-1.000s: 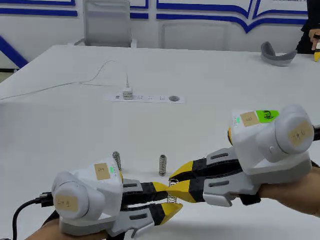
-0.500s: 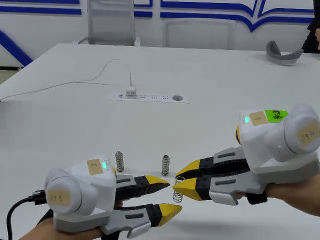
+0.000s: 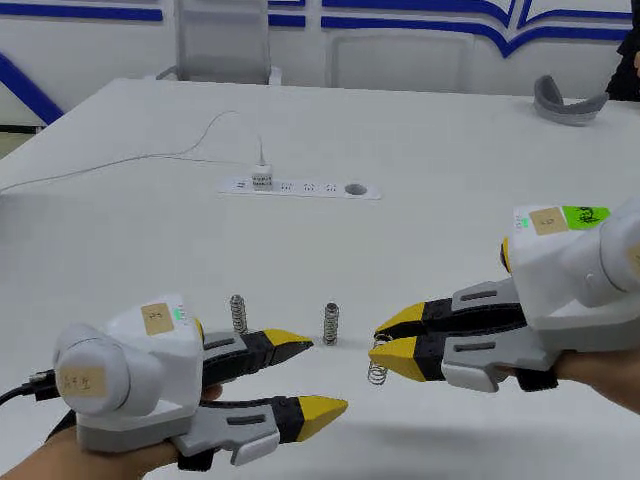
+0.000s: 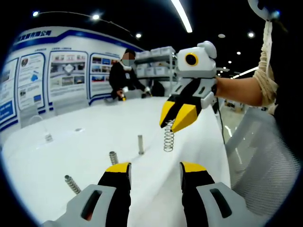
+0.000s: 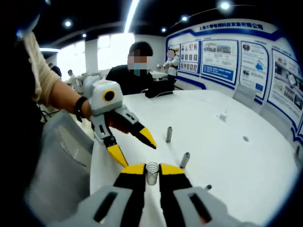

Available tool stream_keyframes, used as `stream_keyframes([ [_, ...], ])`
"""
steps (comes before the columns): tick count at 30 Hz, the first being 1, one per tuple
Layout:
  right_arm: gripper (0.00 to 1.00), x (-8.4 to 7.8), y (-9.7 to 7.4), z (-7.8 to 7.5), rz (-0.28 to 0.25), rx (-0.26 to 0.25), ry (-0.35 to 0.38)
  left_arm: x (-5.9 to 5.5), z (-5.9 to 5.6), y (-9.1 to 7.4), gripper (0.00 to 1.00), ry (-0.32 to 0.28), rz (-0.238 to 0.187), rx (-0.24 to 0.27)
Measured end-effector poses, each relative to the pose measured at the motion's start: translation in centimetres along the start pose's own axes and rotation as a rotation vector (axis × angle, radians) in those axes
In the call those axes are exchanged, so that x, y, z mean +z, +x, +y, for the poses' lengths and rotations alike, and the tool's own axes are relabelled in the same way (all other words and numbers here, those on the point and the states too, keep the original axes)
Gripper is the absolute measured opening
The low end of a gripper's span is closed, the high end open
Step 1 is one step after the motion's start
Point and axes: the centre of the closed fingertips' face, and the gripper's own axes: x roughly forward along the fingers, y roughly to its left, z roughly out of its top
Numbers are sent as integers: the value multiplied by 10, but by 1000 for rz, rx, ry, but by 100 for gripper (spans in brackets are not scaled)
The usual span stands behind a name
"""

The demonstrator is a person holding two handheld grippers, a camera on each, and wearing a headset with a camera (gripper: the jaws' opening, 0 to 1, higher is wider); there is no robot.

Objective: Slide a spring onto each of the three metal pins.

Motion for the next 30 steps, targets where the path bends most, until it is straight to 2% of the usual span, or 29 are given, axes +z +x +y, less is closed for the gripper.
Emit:
stream_keyframes([
  [12,12,-5,-9,-11,-6,-37,21,-5,15,-16,46,-24,-9,71],
  [25,12,-5,-16,-21,-17,-73,37,-13,34,-43,50,-78,-30,184],
  [30,12,-5,-18,-26,-22,-84,42,-16,39,-49,51,-77,-27,219],
])
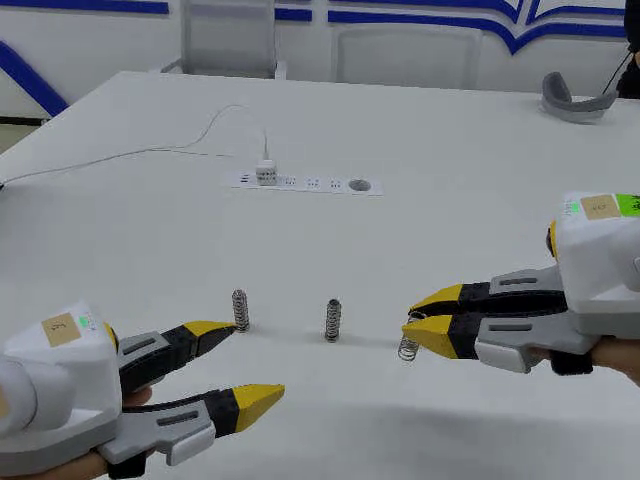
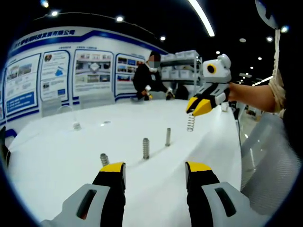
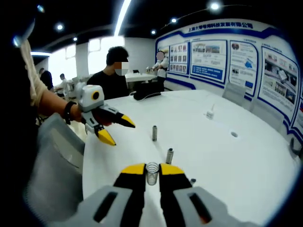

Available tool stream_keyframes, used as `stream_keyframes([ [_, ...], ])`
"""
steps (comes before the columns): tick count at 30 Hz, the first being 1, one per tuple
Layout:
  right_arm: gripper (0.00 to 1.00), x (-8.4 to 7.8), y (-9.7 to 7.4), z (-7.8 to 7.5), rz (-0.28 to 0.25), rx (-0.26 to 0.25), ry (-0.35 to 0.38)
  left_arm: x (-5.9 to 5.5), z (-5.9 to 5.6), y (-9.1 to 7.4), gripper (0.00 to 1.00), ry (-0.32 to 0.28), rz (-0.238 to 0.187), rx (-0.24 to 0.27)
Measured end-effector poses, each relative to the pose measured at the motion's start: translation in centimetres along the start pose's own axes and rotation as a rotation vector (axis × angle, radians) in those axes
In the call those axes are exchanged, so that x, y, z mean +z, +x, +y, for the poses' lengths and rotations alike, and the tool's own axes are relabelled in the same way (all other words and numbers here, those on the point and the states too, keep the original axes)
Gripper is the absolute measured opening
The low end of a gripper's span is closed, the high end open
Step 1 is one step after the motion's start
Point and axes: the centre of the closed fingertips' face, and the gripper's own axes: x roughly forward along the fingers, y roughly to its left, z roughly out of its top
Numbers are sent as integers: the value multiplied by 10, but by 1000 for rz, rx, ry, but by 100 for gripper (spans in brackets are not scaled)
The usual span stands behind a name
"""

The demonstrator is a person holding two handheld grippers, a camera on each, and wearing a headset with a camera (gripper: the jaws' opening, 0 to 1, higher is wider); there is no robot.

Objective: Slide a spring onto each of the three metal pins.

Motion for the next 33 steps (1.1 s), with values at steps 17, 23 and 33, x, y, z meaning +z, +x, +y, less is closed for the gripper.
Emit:
stream_keyframes([
  [17,12,4,-9,-28,-37,-86,25,-4,12,-5,55,-25,-5,51],
  [23,12,5,-9,-41,-35,-138,25,-4,14,-6,56,-33,-10,59],
  [33,12,1,-4,-69,-42,-235,50,-5,14,-7,57,-40,-17,67],
])
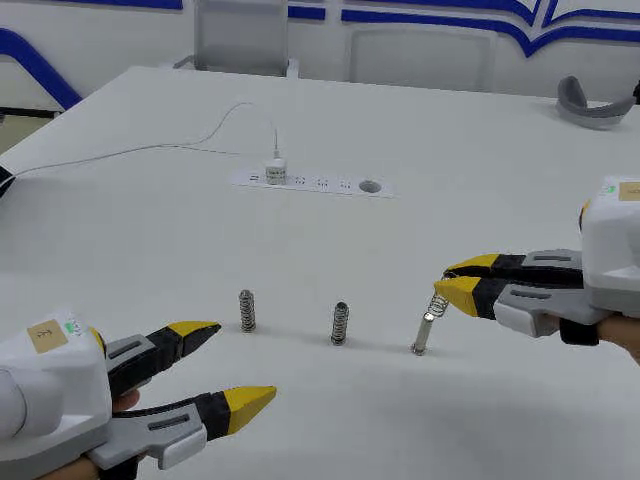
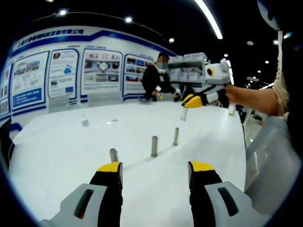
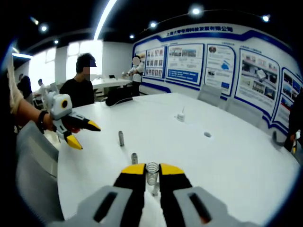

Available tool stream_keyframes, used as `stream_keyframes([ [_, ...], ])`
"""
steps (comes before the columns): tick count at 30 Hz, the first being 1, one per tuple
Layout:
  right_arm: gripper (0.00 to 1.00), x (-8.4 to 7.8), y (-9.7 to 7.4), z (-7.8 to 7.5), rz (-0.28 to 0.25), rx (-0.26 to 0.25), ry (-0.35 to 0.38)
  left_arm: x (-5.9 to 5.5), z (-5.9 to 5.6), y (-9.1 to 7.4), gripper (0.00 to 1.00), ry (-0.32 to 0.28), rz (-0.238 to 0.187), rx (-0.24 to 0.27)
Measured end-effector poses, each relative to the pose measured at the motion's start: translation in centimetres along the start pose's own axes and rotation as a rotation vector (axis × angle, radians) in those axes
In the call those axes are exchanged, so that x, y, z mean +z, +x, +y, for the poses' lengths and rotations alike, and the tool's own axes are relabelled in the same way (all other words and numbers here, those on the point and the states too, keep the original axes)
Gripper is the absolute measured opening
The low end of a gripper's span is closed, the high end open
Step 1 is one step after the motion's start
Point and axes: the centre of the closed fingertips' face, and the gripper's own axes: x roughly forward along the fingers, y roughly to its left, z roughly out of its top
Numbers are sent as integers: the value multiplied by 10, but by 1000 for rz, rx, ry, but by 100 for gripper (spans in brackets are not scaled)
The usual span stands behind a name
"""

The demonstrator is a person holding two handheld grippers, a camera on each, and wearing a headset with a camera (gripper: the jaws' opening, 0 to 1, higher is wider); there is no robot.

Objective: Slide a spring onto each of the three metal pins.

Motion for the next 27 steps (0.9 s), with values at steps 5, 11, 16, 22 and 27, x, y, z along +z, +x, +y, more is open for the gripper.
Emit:
stream_keyframes([
  [5,12,-5,6,-6,8,-13,9,0,0,-1,57,-2,-1,4],
  [11,12,-13,13,-7,27,-11,11,-1,-1,-1,58,-5,1,5],
  [16,12,-17,17,-8,39,-9,13,-2,0,0,58,-6,3,6],
  [22,12,-22,20,-9,49,-7,18,-3,0,0,58,-8,6,7],
  [27,12,-27,23,-8,56,-5,20,-4,0,0,58,-9,10,7],
])
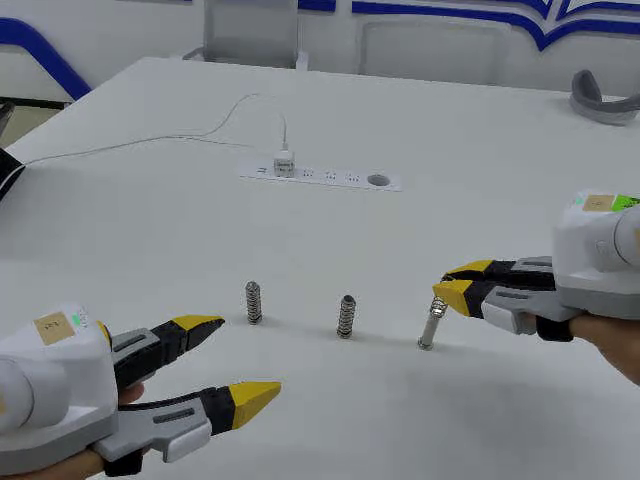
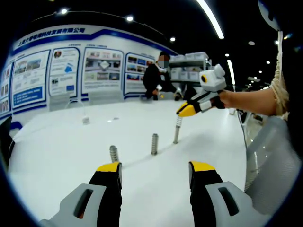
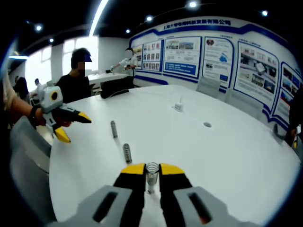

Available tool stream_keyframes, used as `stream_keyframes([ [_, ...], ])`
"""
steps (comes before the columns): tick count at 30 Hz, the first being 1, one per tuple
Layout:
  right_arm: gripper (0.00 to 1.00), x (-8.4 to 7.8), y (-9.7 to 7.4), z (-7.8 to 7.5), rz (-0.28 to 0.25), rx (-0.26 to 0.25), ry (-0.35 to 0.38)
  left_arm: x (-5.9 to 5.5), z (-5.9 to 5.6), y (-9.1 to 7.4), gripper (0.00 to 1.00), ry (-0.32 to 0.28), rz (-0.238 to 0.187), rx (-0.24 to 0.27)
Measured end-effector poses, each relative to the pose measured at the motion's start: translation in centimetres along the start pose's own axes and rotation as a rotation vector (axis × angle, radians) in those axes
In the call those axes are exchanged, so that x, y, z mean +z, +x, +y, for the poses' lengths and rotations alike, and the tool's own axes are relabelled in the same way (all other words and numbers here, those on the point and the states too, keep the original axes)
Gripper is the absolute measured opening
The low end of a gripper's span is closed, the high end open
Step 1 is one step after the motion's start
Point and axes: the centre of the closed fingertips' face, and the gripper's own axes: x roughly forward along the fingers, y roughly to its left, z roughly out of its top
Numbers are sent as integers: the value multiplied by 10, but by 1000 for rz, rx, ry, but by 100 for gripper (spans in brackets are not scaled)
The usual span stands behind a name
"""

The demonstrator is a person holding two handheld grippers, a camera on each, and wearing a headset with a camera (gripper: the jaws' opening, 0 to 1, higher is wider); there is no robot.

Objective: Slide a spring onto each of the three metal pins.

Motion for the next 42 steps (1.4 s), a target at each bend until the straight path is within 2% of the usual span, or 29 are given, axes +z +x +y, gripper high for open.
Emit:
stream_keyframes([
  [21,12,-31,22,-9,26,-20,41,-2,0,-1,58,0,7,6],
  [37,12,-45,28,-9,45,-26,40,-3,1,0,57,-4,9,9],
  [42,12,-44,29,-9,41,-26,45,-4,1,0,57,-7,10,10],
])
